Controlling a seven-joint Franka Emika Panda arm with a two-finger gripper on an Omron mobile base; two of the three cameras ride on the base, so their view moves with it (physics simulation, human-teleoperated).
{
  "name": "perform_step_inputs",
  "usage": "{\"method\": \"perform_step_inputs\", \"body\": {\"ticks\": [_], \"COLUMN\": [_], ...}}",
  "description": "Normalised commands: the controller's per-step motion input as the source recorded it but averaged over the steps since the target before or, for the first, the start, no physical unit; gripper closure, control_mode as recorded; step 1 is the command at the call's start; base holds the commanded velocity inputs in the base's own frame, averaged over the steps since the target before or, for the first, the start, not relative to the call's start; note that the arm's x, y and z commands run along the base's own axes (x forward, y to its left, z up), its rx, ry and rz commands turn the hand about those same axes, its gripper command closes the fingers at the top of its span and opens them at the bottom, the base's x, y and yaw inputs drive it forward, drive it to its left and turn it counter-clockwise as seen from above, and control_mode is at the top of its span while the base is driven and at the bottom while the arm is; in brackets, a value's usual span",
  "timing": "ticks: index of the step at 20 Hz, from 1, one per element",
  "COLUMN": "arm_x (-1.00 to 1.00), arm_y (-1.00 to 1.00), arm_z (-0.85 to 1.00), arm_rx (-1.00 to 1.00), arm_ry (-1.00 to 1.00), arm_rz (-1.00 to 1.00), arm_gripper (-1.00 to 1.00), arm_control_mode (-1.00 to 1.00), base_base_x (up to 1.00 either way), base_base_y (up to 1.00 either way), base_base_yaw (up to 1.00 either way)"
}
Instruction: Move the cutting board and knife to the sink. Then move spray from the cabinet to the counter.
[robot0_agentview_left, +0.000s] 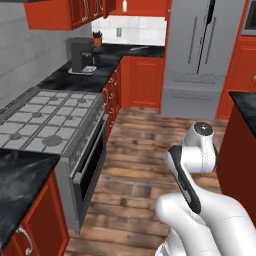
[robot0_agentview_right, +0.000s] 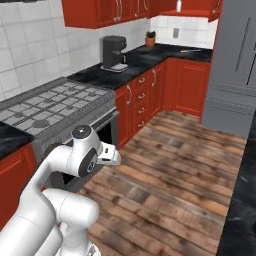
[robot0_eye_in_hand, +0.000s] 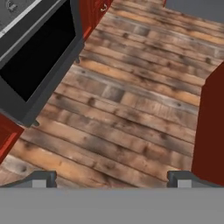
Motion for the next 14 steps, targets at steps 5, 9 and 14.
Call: {"method": "perform_step_inputs", "body": {"ticks": [5,9,14], "arm_x": [0.00,0.00,0.00], "arm_y": [0.00,0.00,0.00], "arm_z": [0.00,0.00,0.00], "arm_rx": [0.00,0.00,0.00], "arm_ry": [0.00,0.00,0.00], "arm_rz": [0.00,0.00,0.00], "arm_gripper": [-1.00,-1.00,-1.00], "arm_control_mode": [1.00,1.00,1.00], "base_base_x": [0.70,0.64,0.74], "base_base_y": [0.05,0.05,0.14], "base_base_yaw": [-0.21,-0.28,-0.18]}}
